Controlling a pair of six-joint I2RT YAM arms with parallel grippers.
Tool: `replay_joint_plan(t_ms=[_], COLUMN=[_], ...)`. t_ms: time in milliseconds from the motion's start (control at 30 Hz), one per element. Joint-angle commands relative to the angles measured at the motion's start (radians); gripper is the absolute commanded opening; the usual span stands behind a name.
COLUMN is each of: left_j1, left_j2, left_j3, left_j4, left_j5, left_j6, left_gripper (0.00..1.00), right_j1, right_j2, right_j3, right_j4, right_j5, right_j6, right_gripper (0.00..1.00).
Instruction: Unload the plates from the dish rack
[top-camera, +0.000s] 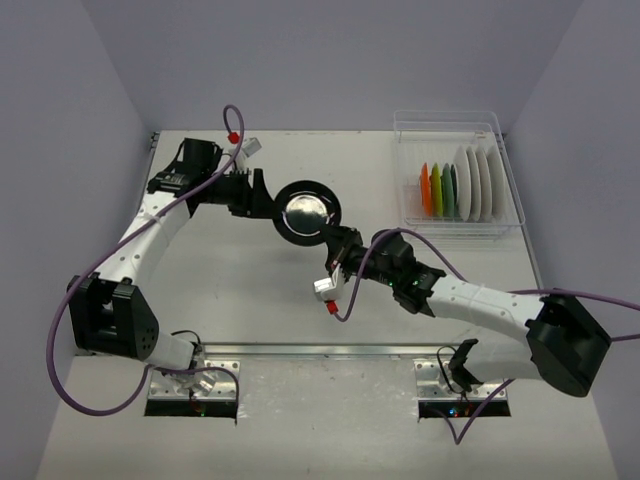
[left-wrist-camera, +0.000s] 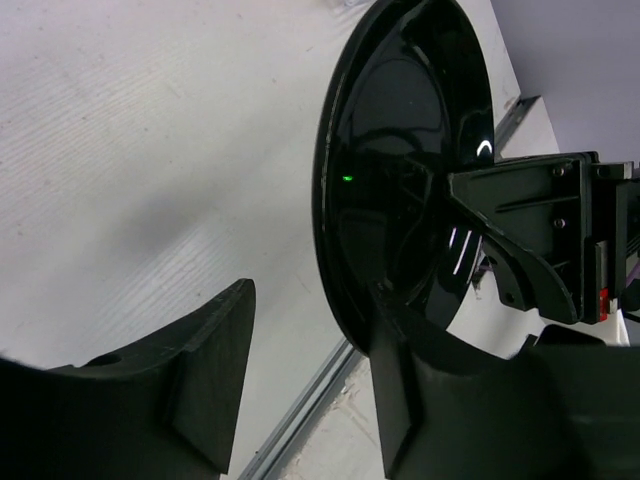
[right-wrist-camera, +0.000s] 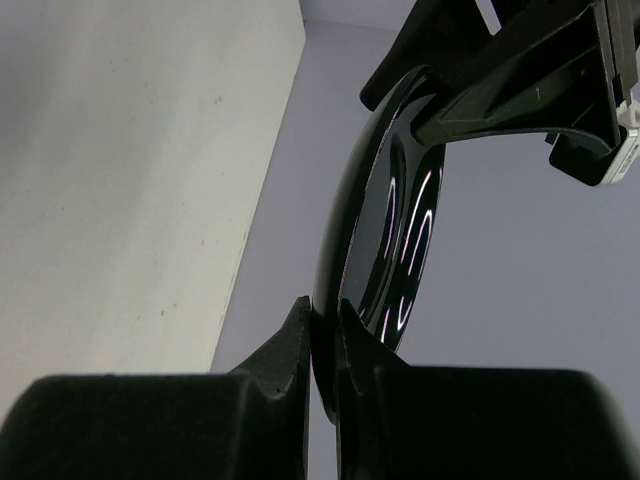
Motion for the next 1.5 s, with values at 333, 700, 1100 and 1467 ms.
replay_joint_plan(t_ms=[333, 700, 1100, 1467], left_j1=[-0.010, 0.263, 0.330, 0.355], left_j2=[0.041, 0.176, 0.529, 0.716], left_j3=[-0.026, 0.085, 0.341, 0.404], left_j4=[0.057, 0.092, 0.313, 0.474], left_j5=[0.038, 0.007, -0.230, -0.467], left_j6=[0.015, -0.040, -0.238, -0.355], left_gripper=[0.00, 0.00, 0.00, 0.00], right_j1=[0.043, 0.051, -0.124, -0.389], right_j2=[0.072, 0.085, 0.051, -0.052], right_j3=[-0.042, 0.008, 0.276, 0.383], right_j4=[0.323, 0.269, -0.375, -0.690], right_j5=[0.042, 0.196, 0.357, 0.204], right_j6=[-0.078, 0.071, 0.755, 1.182], right_gripper=[0.13, 0.99, 0.99, 0.99])
